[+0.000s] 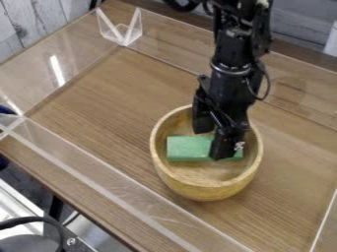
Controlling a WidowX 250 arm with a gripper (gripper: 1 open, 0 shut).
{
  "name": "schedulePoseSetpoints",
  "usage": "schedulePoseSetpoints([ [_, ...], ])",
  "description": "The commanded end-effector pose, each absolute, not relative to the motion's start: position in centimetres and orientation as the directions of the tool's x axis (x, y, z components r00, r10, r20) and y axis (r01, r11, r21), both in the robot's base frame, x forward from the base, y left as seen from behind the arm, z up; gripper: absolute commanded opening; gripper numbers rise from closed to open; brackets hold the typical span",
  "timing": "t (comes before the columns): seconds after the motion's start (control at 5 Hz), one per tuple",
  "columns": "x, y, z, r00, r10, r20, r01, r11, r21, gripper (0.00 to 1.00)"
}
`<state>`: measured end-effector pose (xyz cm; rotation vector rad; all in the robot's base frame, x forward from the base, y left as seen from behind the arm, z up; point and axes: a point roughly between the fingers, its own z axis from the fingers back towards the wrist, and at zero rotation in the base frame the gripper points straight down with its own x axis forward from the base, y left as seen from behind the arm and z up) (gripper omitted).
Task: Remove the green block from inside the brown bowl and put it on the table
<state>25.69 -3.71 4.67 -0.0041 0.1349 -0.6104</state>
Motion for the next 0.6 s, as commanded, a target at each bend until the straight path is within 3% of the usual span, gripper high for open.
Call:
schedulePoseSetpoints([
  [0.0,26.34,-3.81,5.15,0.792,-0.604,-0.09,0.605,0.796,-0.024,1.0],
  [0.4,26.62,-3.58,4.75,0.77,-0.633,-0.078,0.634,0.773,-0.021,1.0],
])
